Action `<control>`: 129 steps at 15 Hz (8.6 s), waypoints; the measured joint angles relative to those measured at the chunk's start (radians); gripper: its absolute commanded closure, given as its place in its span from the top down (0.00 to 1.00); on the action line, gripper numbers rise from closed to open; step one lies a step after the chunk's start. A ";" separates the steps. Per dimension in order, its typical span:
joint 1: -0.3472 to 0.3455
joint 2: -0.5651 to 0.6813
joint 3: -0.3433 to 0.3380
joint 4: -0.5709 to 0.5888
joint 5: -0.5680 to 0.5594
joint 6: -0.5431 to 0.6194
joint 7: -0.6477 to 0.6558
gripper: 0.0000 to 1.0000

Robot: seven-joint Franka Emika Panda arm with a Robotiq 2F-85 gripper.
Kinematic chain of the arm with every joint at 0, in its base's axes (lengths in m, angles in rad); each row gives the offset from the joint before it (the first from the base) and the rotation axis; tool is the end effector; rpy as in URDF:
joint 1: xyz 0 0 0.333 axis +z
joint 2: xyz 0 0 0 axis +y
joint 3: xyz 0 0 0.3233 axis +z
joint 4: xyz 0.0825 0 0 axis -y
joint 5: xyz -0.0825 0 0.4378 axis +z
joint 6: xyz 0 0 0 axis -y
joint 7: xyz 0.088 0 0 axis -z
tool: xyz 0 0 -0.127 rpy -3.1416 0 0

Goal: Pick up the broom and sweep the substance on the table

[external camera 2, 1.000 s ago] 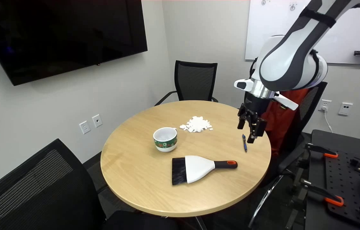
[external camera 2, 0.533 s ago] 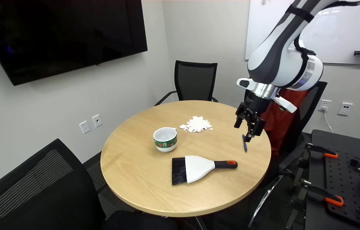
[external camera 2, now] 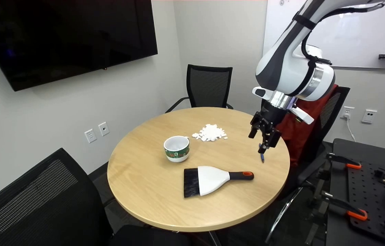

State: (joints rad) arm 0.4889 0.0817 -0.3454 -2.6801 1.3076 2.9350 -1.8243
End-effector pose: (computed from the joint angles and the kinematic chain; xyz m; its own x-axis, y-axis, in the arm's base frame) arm 0.4205 -0.0026 0.1497 0.7078 0.6073 0.3608 0.6443 -0.7644 0.0228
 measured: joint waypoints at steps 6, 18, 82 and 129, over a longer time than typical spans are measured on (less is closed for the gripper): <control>0.001 0.067 0.010 0.025 0.033 -0.001 0.000 1.00; 0.001 0.292 0.068 0.199 0.247 -0.001 -0.060 1.00; 0.028 0.334 0.068 0.200 0.140 0.011 -0.052 0.13; -0.296 0.562 -0.117 0.809 -0.238 -0.185 1.000 0.13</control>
State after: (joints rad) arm 0.1932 0.6435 -0.4624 -1.8708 1.0695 2.7496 -0.8242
